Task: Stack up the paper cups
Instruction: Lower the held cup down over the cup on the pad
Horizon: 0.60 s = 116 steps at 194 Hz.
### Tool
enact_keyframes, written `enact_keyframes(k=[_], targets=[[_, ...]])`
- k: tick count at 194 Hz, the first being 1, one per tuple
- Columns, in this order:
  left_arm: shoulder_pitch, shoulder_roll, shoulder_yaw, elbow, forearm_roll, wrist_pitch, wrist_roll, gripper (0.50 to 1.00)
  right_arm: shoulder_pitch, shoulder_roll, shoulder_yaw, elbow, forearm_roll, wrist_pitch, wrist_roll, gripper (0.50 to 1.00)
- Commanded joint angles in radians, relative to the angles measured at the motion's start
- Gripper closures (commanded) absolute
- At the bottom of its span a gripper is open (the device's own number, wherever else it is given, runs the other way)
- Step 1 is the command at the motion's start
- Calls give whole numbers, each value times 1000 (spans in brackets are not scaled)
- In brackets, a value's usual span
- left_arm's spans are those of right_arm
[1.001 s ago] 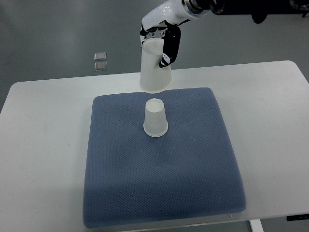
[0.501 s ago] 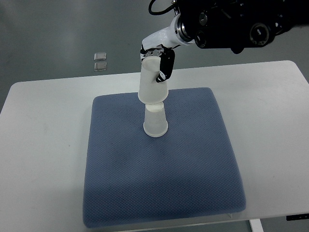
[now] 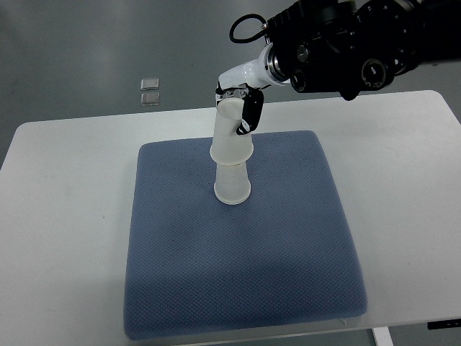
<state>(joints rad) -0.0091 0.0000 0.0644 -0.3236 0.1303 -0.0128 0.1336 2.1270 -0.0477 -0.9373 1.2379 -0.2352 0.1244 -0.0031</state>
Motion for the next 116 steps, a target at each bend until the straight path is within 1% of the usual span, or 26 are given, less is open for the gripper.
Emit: enact_keyframes(k=[1,116], targets=[[0,0,0,0,0,-1,0,500,-1,0,2,0,0,-2,0,901],[0,0,0,0,0,0,1,500,-25,3,11,8,42,-5,0,895]])
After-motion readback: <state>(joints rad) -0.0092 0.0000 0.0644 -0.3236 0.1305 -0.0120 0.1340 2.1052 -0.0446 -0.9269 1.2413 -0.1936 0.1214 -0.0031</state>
